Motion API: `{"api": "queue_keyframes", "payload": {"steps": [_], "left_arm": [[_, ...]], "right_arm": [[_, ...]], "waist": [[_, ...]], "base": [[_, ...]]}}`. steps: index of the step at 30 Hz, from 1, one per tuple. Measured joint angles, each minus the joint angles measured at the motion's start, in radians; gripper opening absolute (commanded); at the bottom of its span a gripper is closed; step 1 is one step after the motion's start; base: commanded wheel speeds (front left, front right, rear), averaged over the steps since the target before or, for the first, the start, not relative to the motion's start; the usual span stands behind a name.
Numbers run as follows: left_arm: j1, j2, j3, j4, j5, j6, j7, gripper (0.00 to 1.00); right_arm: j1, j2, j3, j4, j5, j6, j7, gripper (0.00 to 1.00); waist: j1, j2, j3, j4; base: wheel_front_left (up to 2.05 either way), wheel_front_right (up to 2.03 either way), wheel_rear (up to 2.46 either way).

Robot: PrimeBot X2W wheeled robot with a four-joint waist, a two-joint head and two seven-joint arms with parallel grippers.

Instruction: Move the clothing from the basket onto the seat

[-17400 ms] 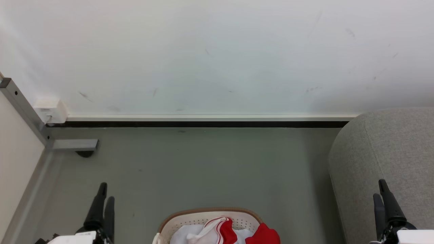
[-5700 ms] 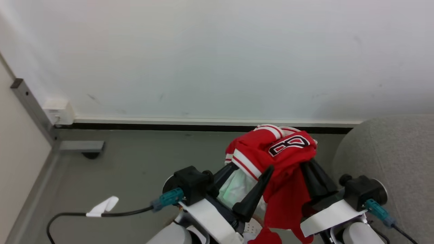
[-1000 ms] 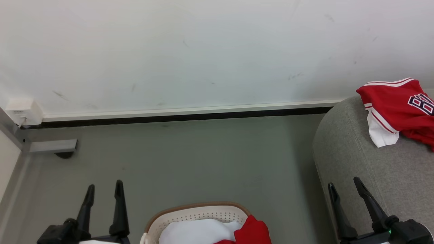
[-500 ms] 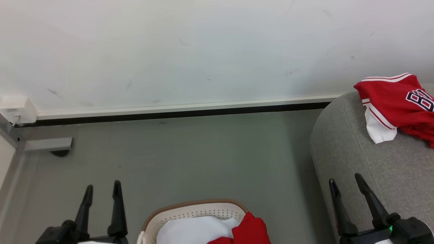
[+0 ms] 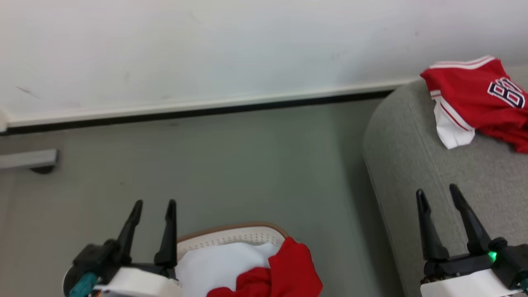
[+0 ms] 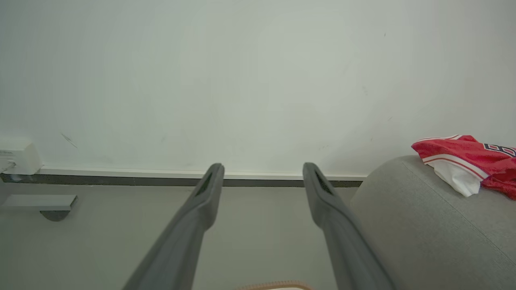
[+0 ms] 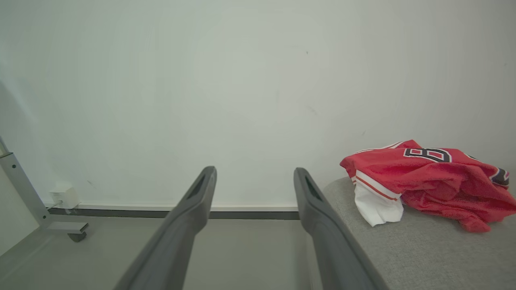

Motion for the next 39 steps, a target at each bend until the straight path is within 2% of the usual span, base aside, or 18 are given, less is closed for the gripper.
{"api": "queue_keyframes", "payload": {"steps": [8,15,25,39], "left_arm": [[-0.142,0.050,-0.087,0.170,0.025,-0.092,0.101,1.00],[-0.278,0.079,-0.175,0.345,0.042,-0.143,0.163,1.00],[-0.433,0.115,-0.349,0.593,0.028,-0.156,0.225,1.00],[-0.637,0.195,-0.654,0.768,-0.193,-0.158,0.377,1.00]], "right_arm": [[-0.067,0.022,-0.021,-0.012,0.005,0.000,0.000,1.00],[-0.168,0.044,-0.041,-0.050,0.020,0.000,0.000,1.00],[-0.317,0.053,-0.069,-0.116,0.038,0.000,0.000,1.00],[-0.528,0.053,-0.086,-0.217,0.081,0.000,-0.002,1.00]], "waist": [[0.0001,0.0000,0.128,-0.071],[0.0002,0.0000,0.254,-0.145],[0.0002,0.0000,0.427,-0.218],[0.0001,0.0000,0.657,-0.263]], "base": [[0.00,0.00,0.00],[0.00,0.00,0.00],[0.00,0.00,0.00],[0.00,0.00,0.00]]}}
